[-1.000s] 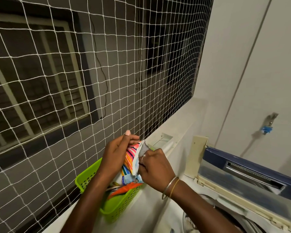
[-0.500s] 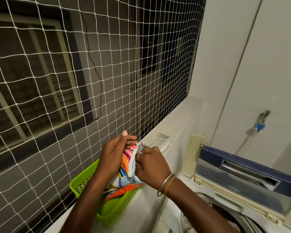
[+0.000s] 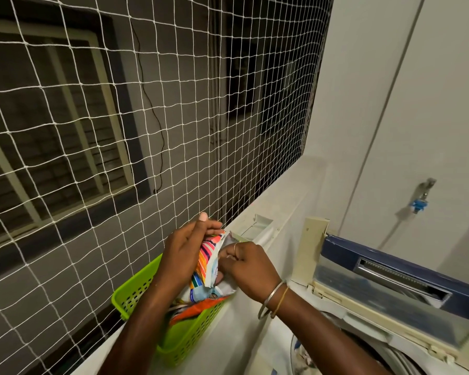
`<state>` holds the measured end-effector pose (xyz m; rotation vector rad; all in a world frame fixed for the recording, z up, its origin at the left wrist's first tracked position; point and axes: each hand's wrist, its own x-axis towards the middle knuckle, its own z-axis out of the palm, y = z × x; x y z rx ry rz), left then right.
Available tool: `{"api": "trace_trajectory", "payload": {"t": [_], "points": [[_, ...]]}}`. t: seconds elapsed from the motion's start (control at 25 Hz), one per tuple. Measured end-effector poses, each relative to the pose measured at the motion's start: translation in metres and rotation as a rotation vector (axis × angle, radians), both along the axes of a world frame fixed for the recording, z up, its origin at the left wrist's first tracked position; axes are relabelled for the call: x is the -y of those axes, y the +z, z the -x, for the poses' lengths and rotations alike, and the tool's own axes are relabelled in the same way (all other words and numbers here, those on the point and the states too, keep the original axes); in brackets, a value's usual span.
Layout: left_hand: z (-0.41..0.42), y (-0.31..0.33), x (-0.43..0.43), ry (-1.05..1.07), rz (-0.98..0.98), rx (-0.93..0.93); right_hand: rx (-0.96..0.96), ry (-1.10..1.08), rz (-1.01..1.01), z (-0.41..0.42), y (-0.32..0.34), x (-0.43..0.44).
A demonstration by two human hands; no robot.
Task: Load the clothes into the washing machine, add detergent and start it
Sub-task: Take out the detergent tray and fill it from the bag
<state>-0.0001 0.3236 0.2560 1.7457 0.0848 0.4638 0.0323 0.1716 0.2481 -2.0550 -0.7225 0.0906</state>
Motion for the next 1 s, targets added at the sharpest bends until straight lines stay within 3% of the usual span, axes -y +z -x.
{"api": "trace_trajectory", "payload": {"t": [0.64,1.0], "points": [[-0.001,0.011,-0.002,-0.025,-0.031,-0.041,-0.231,-0.121,-0.286,-0.008,0.029,0.048],[-0.036,0.034,0.003,-0.143,-0.084,-0.195,-0.263,-0.223,-0.376,-0.024,0.053,0.078]]}}
